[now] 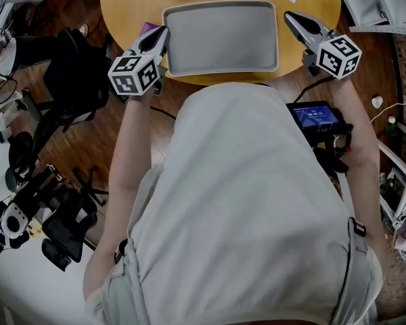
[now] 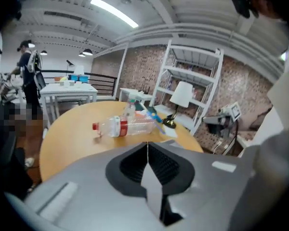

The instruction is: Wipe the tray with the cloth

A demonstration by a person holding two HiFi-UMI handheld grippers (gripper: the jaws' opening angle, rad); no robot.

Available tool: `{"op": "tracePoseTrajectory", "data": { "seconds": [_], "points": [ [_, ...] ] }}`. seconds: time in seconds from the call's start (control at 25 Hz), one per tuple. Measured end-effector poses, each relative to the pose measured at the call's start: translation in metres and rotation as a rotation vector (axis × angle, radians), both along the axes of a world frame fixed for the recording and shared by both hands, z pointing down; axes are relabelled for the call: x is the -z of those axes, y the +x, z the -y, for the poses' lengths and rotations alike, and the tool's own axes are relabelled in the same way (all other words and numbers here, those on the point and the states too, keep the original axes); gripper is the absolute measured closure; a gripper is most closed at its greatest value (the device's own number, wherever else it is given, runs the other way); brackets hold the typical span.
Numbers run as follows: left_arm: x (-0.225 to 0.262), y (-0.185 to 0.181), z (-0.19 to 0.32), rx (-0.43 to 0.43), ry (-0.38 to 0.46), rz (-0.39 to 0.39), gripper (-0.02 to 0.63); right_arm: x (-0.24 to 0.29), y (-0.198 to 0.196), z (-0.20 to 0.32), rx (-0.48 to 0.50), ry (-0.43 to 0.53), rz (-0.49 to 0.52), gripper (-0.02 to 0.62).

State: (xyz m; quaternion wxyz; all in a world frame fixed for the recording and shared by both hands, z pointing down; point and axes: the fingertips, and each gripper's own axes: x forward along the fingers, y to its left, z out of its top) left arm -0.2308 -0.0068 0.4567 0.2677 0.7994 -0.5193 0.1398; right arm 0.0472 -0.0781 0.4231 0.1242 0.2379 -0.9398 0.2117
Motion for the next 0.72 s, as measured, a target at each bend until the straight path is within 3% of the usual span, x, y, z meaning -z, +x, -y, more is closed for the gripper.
{"op": "tracePoseTrajectory", "data": {
  "seconds": [0.12,0.32,0.72],
  "points": [
    [0.016,0.021,0.008,-0.042,0.053,-0.104,0.605,0.002,-0.020,0.003,0.061,0.019,0.026,0.594],
    [0.004,0.043,0.004,-0.063,0.039,-0.114,0.606,-0.001,-0.030,-0.002,0.118,0.024,0.021,0.595],
    [0.004,0.050,-0.006,-0.058,0.032,-0.126,0.606,0.008,-0.028,-0.008,0.128,0.042,0.018,0.594]
  ]
}}
